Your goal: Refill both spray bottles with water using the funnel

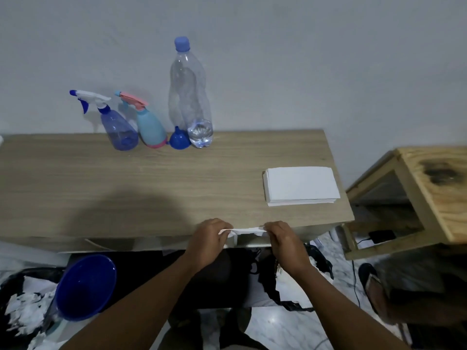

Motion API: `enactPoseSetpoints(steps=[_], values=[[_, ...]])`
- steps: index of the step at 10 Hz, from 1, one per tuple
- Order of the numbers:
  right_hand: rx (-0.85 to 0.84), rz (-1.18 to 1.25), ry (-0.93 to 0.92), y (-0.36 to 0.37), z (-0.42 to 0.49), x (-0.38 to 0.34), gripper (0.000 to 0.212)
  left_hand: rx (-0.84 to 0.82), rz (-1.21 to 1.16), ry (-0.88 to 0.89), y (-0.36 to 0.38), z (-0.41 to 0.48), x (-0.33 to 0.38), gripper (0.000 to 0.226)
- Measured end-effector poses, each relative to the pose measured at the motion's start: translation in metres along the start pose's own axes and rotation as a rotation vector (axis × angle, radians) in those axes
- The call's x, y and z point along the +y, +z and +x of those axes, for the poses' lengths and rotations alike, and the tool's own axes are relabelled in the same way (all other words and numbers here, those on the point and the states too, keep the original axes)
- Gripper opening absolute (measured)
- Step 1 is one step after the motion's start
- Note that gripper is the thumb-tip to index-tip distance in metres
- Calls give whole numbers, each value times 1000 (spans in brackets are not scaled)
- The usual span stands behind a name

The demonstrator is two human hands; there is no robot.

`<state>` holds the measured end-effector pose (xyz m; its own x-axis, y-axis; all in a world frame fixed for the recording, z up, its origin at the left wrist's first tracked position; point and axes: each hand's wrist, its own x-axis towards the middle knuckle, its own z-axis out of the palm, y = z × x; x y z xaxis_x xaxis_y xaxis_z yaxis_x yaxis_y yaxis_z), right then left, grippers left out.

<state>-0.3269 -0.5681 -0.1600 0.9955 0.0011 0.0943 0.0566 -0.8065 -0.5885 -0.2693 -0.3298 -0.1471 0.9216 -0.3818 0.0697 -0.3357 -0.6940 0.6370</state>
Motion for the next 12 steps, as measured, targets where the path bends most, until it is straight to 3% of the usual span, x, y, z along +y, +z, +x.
enactPoseSetpoints(steps=[2,4,5,6,7,8,9,10,12], values=[[53,76,378,-22,-69,43,15,-279,-212,-143,45,2,46,15],[152,362,904,-21,-127,75,8,-430,-221,-231,111,-5,69,38],[238,494,1058,-13,-147,91,17,-464,-224,-329,142,-10,76,32],[266,559,1111,-5,-157,101,13,-513,-245,-425,168,-9,83,9],[341,572,1074,1,-162,113,29,-643,-273,-482,188,-5,89,37],[340,619,1106,-4,-150,120,30,-840,-321,-488,205,1,94,56],[262,573,1179,-5,-143,129,57,-972,-142,-428,212,6,91,68],[196,515,1191,-10,-139,125,54,-997,-111,-437,202,5,86,70],[111,447,991,-2,-108,90,42,-768,-125,-372,147,1,78,56]])
